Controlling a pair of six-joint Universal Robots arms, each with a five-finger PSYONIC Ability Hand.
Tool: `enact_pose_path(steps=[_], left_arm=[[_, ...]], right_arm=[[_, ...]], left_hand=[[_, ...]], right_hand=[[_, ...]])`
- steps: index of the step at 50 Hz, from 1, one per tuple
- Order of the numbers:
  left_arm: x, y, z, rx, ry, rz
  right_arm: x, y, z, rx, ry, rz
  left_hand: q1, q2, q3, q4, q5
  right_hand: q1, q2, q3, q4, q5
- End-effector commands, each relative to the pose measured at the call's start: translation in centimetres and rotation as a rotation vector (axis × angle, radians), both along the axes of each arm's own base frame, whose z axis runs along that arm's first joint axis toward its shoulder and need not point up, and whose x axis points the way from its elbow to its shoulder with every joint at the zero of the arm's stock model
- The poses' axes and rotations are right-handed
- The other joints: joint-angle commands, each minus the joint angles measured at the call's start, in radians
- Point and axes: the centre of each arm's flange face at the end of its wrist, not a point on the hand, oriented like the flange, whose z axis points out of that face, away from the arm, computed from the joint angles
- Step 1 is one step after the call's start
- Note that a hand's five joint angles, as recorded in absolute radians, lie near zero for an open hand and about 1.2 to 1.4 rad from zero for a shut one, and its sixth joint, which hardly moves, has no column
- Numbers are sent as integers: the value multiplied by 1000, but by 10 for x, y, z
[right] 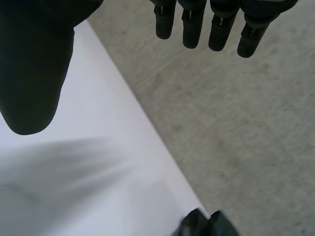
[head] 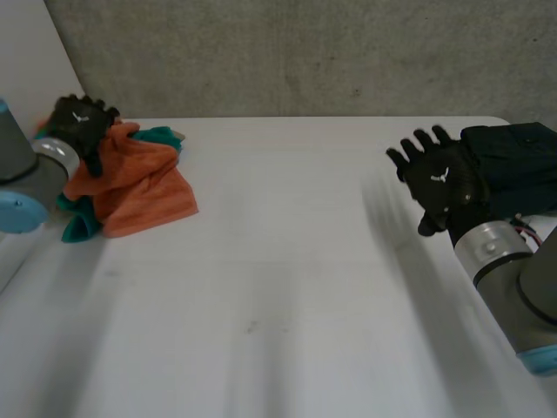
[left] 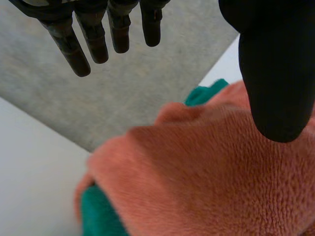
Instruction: Fold the laundry.
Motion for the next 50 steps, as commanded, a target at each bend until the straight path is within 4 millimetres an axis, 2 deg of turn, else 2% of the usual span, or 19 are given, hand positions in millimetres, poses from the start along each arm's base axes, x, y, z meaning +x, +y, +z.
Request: enact_pose_path(steps=[1,10,13,15,18,22,23,26,27,29,30,35,37,41,42,45,46,49,50], left_arm=[[5,-24,-42,10,23,-47],[10,-43,-74,-2,17,-3],[9,-47,-75,-17,17,3],[4,-46,-71,-31,16,1],[-2,-44,-62,-50,26,26],[-29,-26,6,-145,106,29],[-39,-14,34,-176,160,12],[-54,9,70,-205,249,-30],[-63,28,94,-219,309,-63],[-76,52,120,-233,371,-109],[-90,78,142,-239,431,-163],[-128,150,175,-205,572,-318],[-141,167,174,-178,601,-359],[-180,203,152,-80,615,-451],[-198,211,128,-13,596,-462],[-222,220,85,79,560,-438],[-233,224,58,131,531,-407],[-245,228,20,201,482,-367],[-250,230,-1,236,455,-348]], right_arm=[[-4,6,-16,55,12,-15],[-6,6,-19,66,15,-23],[-6,6,-21,72,17,-21],[-6,6,-24,78,20,-23],[-6,6,-26,84,22,-26],[-6,6,-26,83,22,-29],[-6,6,-26,83,22,-29],[-6,6,-26,83,22,-29],[-5,7,-25,81,22,-28],[-6,6,-24,77,19,-31],[-6,6,-23,75,17,-32],[-9,3,-18,62,10,-54],[-13,1,-11,46,-2,-86],[-19,-2,0,20,-27,-147],[-20,-3,3,14,-33,-159],[-24,-3,10,2,-57,-194],[-25,-3,11,4,-61,-201],[-28,-3,14,21,-78,-215],[-29,-4,14,25,-81,-217]], left_hand=[[133,112,111,119,99],[203,182,182,189,169],[571,550,550,557,538],[1201,1179,1179,1186,1167],[1204,1183,1182,1190,1170],[1204,1183,1182,1190,1170],[1204,1183,1182,1190,1170],[1204,1183,1182,1190,1170],[1204,1183,1182,1190,1170],[1204,1183,1182,1190,1170],[1204,1183,1182,1190,1170],[1204,1183,1182,1190,1170],[1204,1183,1182,1190,1170],[1204,1183,1182,1190,1170],[1204,1183,1182,1190,1170],[1204,1183,1182,1190,1170],[1204,1183,1182,1190,1170],[1204,1183,1182,1190,1170],[978,957,956,964,944]], right_hand=[[-50,-41,-32,-36,-43],[-50,-41,-32,-36,-43],[-50,-41,-32,-36,-43],[-50,-41,-32,-36,-43],[-50,-41,-32,-36,-43],[-50,-41,-32,-36,-43],[-50,-41,-32,-36,-43],[-50,-41,-32,-36,-43],[-50,-41,-32,-36,-43],[-50,-41,-32,-36,-43],[-50,-41,-32,-36,-43],[-50,-41,-32,-36,-43],[-50,-41,-32,-36,-43],[-50,-41,-32,-36,-43],[-50,-41,-32,-36,-43],[-50,-41,-32,-36,-43],[-50,-41,-32,-36,-43],[-50,-41,-32,-36,-43],[-50,-41,-32,-36,-43]])
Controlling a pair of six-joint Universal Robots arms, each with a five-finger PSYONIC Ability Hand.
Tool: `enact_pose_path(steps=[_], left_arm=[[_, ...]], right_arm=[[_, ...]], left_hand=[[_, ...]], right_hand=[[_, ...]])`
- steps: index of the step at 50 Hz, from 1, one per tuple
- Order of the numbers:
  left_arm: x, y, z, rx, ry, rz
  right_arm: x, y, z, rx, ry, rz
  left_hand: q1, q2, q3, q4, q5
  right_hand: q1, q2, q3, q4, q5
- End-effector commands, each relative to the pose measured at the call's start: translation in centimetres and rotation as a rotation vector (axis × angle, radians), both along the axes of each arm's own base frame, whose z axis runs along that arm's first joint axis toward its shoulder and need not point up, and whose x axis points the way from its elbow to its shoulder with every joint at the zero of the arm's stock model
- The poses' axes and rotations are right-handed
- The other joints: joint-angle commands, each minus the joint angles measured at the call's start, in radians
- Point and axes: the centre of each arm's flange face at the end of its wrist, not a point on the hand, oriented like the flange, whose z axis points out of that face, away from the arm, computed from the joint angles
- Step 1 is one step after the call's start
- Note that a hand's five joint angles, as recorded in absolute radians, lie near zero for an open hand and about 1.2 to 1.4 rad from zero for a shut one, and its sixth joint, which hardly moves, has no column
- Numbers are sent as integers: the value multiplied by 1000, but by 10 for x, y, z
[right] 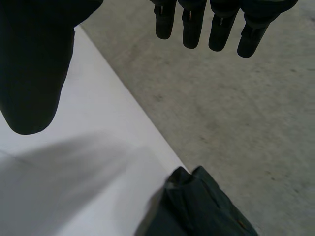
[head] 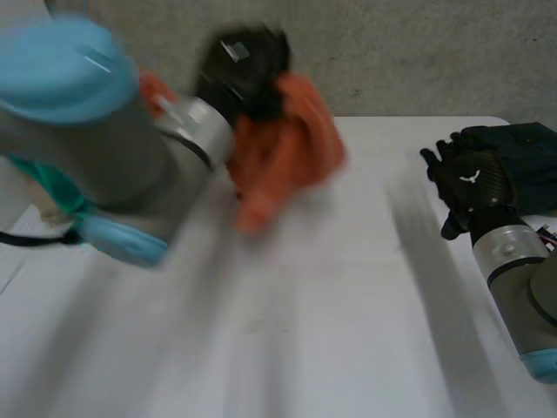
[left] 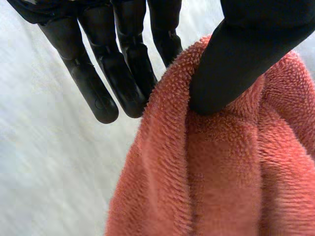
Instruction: Fold the laundry.
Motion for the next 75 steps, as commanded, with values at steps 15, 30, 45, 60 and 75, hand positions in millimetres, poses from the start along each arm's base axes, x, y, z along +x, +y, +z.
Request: enact_pose_path(steps=[15,30,45,60,75], left_arm=[[-9,-10,-48,110,-99,102],[65,-79,-108,70,-468,79],[59,-108,-176,109,-545,69],[50,-132,-188,8,-516,123],[85,-70,7,-137,-260,349]], right_arm=[[-10,7,1,153,-54,-47],[19,55,-9,461,-177,46],[45,55,-48,450,-193,118],[49,40,-53,388,-200,118],[43,7,91,-43,10,109]], left_hand=[[-848,-930,-925,-935,-887],[-704,-786,-782,-791,-743],[-537,-619,-614,-623,-576],[282,200,205,195,243],[282,200,205,195,243]], right_hand=[[-50,-41,-32,-36,-43],[-50,-41,-32,-36,-43],[207,215,225,221,214],[1172,1180,1190,1186,1179],[1172,1180,1190,1186,1179]])
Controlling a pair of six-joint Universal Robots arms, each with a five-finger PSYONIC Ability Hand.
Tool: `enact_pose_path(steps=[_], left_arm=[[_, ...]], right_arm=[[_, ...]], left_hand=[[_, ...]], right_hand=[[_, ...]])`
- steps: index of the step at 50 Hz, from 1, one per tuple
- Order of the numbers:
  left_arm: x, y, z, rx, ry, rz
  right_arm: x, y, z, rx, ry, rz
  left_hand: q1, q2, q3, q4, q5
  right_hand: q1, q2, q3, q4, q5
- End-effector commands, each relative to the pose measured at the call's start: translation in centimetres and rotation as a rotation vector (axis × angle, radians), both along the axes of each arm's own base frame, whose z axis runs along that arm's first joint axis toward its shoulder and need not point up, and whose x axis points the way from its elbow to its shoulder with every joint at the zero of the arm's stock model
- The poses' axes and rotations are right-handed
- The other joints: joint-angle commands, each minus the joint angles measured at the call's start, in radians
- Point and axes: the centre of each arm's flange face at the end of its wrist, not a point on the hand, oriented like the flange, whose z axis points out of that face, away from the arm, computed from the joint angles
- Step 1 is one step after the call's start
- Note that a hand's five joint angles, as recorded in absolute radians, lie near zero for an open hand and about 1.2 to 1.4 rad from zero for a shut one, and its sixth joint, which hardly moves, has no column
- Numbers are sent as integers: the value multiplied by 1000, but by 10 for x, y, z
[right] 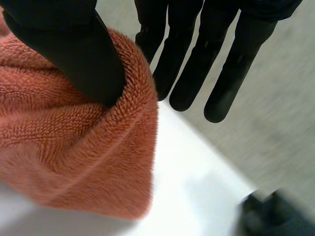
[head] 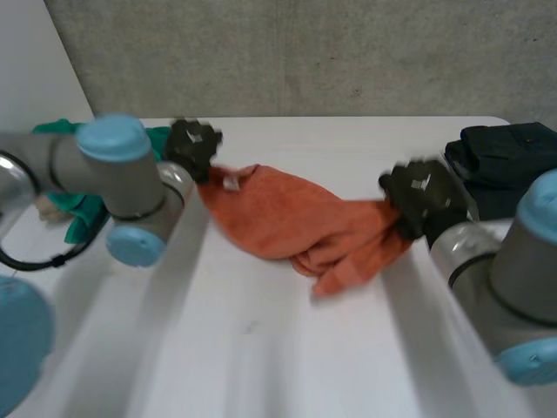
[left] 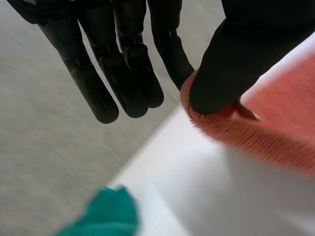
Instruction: Fold the laundry.
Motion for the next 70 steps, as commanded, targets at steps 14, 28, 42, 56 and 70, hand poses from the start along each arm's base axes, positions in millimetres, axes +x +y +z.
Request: enact_pose_path(steps=[14,28,42,56,70], left_arm=[[55,109,105,56,334,38],[42,100,47,255,392,74],[46,112,103,115,474,46],[31,128,128,62,511,-23],[27,131,135,46,523,-42]], right_arm=[[7,-79,94,-257,137,9],[28,-150,-7,-419,117,-102],[-25,-18,8,211,183,-94],[-9,-8,-76,399,-114,-28],[25,-53,-103,310,-146,-59]], left_hand=[[233,204,208,199,244],[233,204,208,199,244],[233,204,208,199,244],[233,204,208,199,244],[233,204,208,199,244]], right_hand=[[285,217,209,200,242],[-937,-1005,-1013,-1021,-980],[-792,-861,-869,-877,-835],[-507,-575,-583,-591,-549],[-501,-569,-577,-585,-544]])
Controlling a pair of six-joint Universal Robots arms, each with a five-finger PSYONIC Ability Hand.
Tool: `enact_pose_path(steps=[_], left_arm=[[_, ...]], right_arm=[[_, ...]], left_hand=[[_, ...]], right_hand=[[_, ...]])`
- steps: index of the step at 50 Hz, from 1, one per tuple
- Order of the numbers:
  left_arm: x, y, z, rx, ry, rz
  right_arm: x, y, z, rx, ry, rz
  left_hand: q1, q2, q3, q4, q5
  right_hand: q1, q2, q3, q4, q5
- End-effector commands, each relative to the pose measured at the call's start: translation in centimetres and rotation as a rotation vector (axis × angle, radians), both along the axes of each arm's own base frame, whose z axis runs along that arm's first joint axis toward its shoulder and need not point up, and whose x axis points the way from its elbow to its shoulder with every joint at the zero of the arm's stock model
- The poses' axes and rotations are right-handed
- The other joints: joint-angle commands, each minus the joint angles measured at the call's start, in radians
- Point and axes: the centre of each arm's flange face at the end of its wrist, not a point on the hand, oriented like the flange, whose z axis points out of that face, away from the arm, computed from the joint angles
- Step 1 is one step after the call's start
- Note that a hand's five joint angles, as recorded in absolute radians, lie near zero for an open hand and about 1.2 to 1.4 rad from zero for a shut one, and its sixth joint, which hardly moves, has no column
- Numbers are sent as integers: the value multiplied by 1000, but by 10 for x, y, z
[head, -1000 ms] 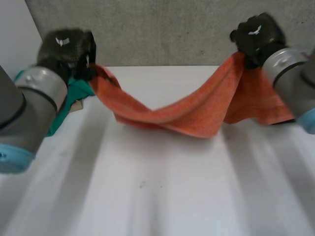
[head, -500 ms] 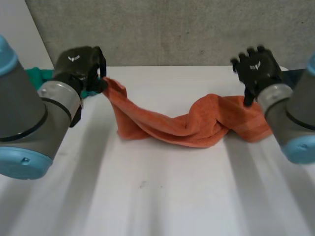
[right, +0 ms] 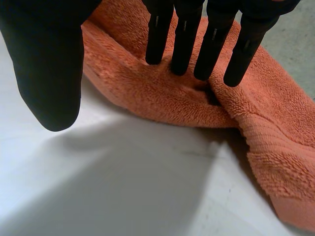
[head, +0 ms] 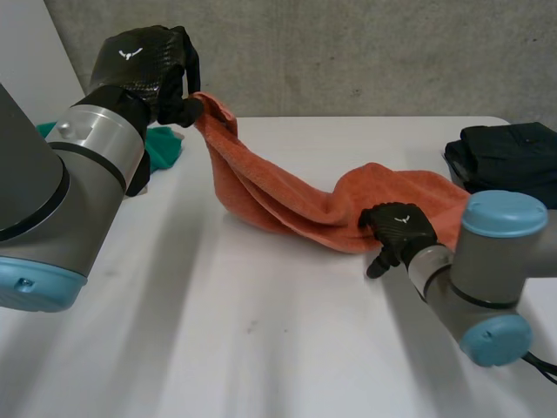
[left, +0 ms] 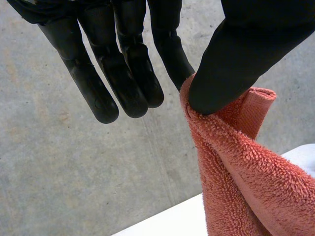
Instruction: Fold the laundry.
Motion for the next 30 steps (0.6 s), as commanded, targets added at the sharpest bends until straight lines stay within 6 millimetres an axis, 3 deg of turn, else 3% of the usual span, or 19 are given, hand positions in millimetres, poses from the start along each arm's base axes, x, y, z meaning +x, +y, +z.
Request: enact_pose_path(steps=[1,6,8,9,12,13,15,16,19,20,24,28,30], left_arm=[[-3,3,1,-2,3,-11],[-2,3,3,5,26,-13],[-2,4,4,6,37,-14],[-2,4,6,5,48,-16],[1,3,12,-9,67,-3],[5,3,18,-21,77,15],[12,-2,23,-37,88,58],[16,-5,25,-44,87,75],[31,-19,30,-60,92,144],[35,-23,31,-62,93,160],[50,-34,33,-64,88,208],[52,-34,23,-22,67,213],[51,-34,8,28,40,212]], right_arm=[[14,-21,-8,-38,9,-21],[23,-30,-19,-42,4,-12],[26,-35,-23,-49,1,-14],[26,-37,-22,-58,-2,-19],[24,-40,-8,-93,-12,-49],[19,-40,13,-126,-24,-66],[18,-39,36,-171,-30,-65],[16,-33,66,-219,-40,-57],[6,-19,121,-286,-21,-34],[-6,-11,156,-326,15,-19],[-46,-2,219,-406,169,-9],[-66,6,239,-373,289,16],[-68,9,239,-338,309,32]], left_hand=[[233,199,205,195,244],[233,199,205,195,244],[233,199,205,195,244],[233,199,205,195,244],[233,199,205,195,244],[233,199,205,195,244],[233,199,205,195,244],[233,199,205,195,244],[233,199,205,195,244],[233,199,205,195,244],[233,199,205,195,244],[233,199,205,195,244],[233,199,205,195,244]], right_hand=[[104,104,102,98,90],[288,289,287,282,274],[803,804,802,797,790],[886,886,884,880,872],[887,887,885,881,873],[887,887,885,881,873],[887,887,885,881,873],[887,887,885,881,873],[887,887,885,881,873],[887,887,885,881,873],[887,887,885,881,873],[887,887,885,881,873],[887,887,885,881,873]])
